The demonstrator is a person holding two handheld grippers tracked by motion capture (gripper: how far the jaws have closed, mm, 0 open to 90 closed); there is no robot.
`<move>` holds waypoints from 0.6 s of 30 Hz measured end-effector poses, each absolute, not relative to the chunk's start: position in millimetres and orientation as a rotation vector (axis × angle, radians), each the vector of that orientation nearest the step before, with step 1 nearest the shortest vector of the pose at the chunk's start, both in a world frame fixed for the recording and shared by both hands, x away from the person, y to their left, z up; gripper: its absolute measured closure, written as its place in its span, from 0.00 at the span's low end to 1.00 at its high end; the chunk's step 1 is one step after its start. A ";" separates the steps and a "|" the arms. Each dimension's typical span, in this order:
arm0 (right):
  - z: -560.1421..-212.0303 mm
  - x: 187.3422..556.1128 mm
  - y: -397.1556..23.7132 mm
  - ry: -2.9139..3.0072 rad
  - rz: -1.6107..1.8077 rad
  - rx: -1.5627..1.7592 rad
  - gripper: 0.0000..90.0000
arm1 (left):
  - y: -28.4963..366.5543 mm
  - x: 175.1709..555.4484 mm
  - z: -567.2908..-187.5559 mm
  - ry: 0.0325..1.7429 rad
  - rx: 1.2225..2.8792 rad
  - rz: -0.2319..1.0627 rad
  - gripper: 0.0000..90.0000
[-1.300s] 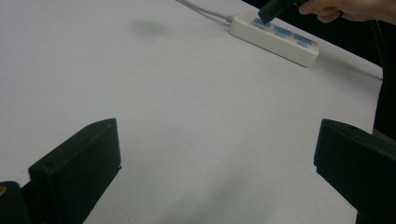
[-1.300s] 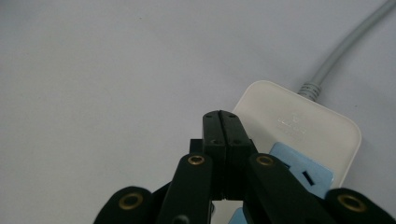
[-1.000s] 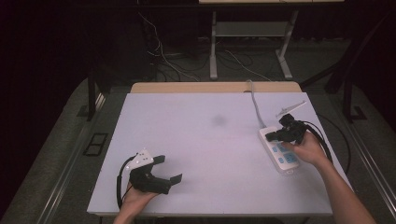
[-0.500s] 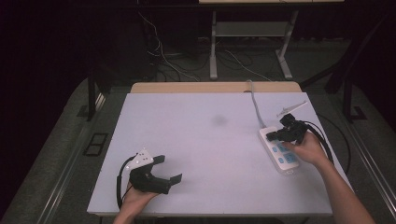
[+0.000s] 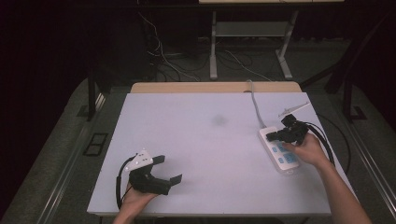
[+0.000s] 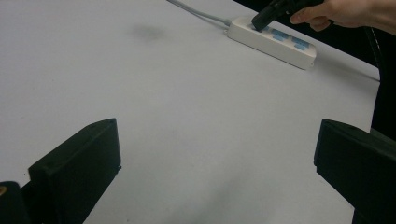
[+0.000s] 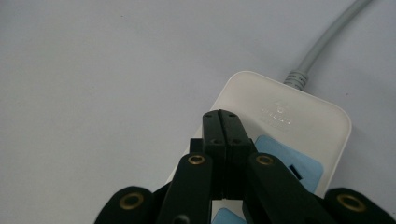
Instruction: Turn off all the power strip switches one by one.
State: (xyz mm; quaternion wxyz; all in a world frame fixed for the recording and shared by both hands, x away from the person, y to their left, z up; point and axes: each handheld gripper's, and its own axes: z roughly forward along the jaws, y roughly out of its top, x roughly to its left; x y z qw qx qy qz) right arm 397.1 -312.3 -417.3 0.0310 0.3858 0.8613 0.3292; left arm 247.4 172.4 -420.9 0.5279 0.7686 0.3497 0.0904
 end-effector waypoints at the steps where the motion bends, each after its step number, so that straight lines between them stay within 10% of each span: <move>1: -417.3 396.6 -311.8 2.654 1.009 1.186 1.00 | 172.6 247.7 -421.1 0.837 1.836 0.217 0.00; 18: -416.3 393.0 -314.3 2.607 1.082 1.204 1.00 | 170.4 249.2 -423.2 0.838 1.843 0.203 0.00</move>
